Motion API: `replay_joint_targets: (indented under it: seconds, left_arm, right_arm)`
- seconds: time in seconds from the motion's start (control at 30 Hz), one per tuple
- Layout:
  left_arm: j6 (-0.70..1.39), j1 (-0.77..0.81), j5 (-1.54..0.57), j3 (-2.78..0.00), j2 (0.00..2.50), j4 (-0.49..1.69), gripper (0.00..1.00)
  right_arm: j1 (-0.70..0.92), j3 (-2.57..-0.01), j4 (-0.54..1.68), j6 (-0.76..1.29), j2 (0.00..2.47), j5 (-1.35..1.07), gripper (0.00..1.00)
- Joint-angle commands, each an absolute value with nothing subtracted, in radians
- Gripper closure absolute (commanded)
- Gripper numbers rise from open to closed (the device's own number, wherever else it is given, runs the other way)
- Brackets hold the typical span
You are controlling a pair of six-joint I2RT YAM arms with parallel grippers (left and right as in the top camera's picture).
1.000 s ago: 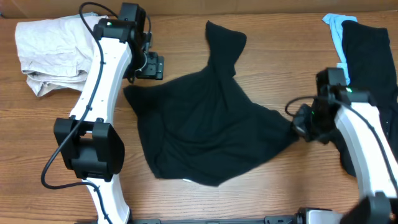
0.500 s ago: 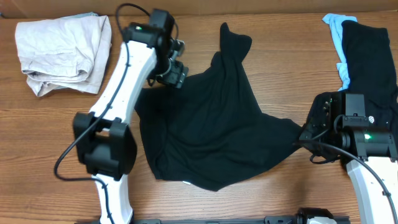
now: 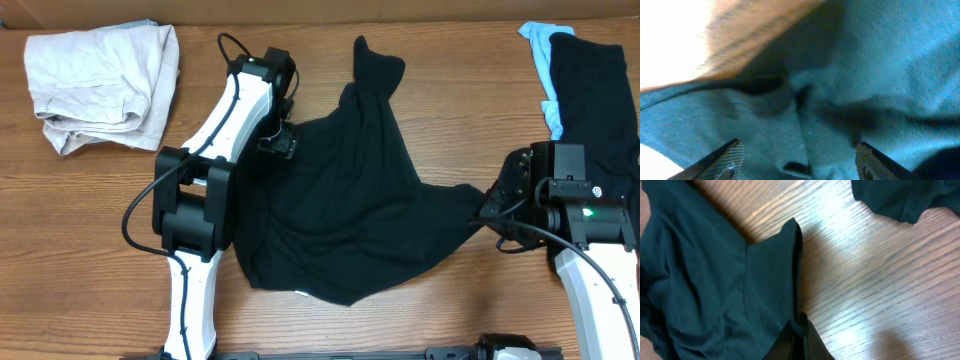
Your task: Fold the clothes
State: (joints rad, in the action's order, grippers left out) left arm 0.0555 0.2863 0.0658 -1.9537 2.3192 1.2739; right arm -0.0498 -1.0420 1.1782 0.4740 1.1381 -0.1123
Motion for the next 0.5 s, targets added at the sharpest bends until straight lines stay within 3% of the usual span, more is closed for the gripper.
replay_joint_targets:
  seconds: [0.0, 0.27, 0.47]
  left_arm:
    - [0.134, 0.281, 0.112, -1.958, 2.319, 1.262, 0.39]
    - [0.136, 0.281, 0.112, -1.958, 2.327, 1.222, 0.62]
    - [0.136, 0.270, 0.122, -1.958, 2.333, 1.206, 0.91]
  right_arm:
    - [-0.046, -1.047, 1.160, 0.467, 1.147, -0.105, 0.96]
    - [-0.046, -1.047, 1.153, 0.466, 1.179, -0.105, 0.96]
    - [-0.046, -1.047, 1.134, 0.464, 1.179, -0.105, 0.96]
